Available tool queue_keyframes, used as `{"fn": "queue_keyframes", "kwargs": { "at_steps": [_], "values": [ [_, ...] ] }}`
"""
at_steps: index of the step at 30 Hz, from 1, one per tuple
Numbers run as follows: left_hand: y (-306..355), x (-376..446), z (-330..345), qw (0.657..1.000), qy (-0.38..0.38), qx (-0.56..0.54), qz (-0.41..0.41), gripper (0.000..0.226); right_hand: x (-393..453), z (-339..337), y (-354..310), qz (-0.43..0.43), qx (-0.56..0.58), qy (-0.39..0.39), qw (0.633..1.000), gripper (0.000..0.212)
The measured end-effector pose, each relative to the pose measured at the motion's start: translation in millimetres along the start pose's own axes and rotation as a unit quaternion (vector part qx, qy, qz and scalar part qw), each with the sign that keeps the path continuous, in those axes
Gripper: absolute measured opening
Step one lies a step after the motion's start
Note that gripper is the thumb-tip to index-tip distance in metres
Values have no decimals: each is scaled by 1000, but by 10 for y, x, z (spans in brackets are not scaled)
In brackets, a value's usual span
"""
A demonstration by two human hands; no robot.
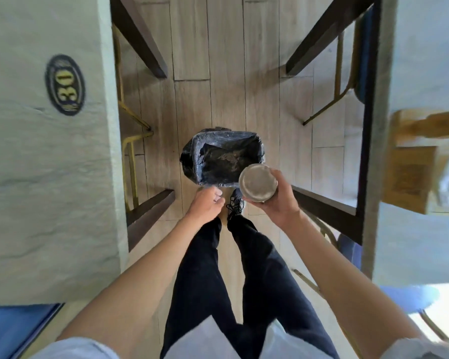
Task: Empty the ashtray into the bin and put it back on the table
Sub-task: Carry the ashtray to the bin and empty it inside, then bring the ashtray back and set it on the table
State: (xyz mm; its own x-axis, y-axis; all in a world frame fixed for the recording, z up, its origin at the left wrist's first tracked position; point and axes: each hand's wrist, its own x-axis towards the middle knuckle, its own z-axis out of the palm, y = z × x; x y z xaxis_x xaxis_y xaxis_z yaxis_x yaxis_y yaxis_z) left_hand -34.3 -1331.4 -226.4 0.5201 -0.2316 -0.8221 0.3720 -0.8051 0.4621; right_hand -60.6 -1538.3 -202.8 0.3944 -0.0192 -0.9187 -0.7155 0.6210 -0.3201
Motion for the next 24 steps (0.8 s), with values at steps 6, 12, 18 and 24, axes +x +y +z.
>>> {"fn": "queue_keyframes", "kwargs": {
  "at_steps": [6, 12, 18, 24],
  "values": [
    [231, -884, -220, 996, 48, 2, 70, 43, -978, 186, -265, -45, -123, -40, 991, 60],
    [498, -1848, -447, 969, 167, -14, 183, 96, -1806, 607, -434, -58, -196, -130, 970, 50],
    [471, -2563, -497, 934, 268, -68, 225, 109, -2293, 1024, -320, -106, -278, -173, 939, 47],
    [191, -3219, -436, 890, 368, -133, 235, 111, -2671, 1410, 117, -179, -408, -220, 868, 52]
  ]
}}
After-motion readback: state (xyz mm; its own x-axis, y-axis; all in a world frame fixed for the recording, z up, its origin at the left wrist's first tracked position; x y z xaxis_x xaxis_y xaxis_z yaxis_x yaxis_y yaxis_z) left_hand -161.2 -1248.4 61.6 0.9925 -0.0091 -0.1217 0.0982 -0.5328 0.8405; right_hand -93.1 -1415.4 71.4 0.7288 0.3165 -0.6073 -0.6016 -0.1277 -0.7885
